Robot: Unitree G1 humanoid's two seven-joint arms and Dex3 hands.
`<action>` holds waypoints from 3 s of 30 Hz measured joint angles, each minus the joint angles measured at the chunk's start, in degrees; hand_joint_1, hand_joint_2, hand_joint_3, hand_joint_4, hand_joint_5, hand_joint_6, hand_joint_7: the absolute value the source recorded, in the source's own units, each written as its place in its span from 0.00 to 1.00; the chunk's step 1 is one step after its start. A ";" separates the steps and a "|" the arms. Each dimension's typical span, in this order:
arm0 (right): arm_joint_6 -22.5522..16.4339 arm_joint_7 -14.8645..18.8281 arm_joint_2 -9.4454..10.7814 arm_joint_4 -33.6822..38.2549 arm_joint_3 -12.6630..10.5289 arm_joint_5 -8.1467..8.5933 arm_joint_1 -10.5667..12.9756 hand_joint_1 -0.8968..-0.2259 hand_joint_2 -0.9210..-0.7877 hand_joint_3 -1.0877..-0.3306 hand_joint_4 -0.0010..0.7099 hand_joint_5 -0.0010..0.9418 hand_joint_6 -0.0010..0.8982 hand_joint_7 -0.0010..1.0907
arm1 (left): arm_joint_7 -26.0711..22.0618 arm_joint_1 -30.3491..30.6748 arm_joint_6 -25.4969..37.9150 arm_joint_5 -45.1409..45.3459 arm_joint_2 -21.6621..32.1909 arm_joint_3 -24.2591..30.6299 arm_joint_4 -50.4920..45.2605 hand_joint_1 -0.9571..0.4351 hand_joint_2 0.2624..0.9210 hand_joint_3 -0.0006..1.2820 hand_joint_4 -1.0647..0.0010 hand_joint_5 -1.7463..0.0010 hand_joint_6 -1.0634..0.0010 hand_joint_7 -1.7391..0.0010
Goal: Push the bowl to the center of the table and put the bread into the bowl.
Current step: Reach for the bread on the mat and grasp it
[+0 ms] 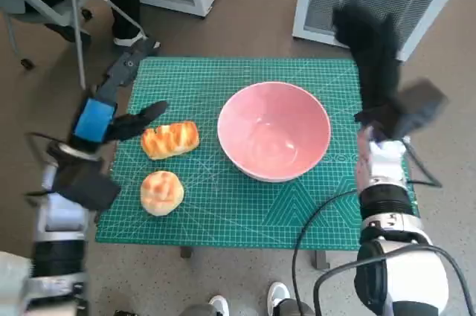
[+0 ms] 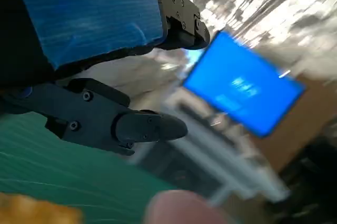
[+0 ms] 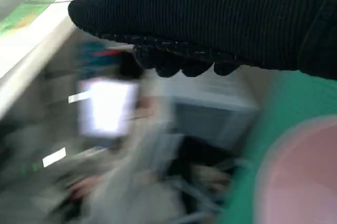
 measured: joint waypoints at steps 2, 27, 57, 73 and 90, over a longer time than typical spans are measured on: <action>-2.86 3.04 0.50 -3.02 0.47 1.78 0.69 0.51 0.00 0.43 0.40 0.02 0.37 0.04 | -1.79 -0.98 2.30 0.81 1.45 -1.05 -0.04 0.32 1.00 0.15 0.73 1.00 0.70 0.95; -12.88 11.75 1.15 -19.72 6.61 6.33 9.09 0.46 0.00 0.42 0.42 0.01 0.37 0.05 | -27.97 -15.80 31.47 9.46 7.17 -19.18 1.70 0.40 0.93 0.00 0.91 1.00 0.76 1.00; -11.84 5.43 -0.23 -20.74 7.62 1.78 10.75 0.48 0.00 0.41 0.42 0.01 0.36 0.06 | -22.45 -22.86 27.07 17.84 -2.07 -31.24 25.18 0.38 0.95 0.00 0.85 0.99 0.68 0.98; -11.97 3.93 -0.72 -20.76 8.24 1.69 11.06 0.47 0.00 0.42 0.42 0.00 0.36 0.06 | -17.19 -22.88 24.22 20.02 -4.15 -33.72 31.26 0.48 1.00 0.02 0.44 0.44 0.40 0.75; -12.25 3.58 -0.73 -19.99 8.45 1.84 11.06 0.47 0.00 0.42 0.43 0.00 0.35 0.06 | -17.84 -23.05 22.46 18.07 -2.08 -30.61 27.46 0.69 0.98 0.06 0.35 0.28 0.36 0.41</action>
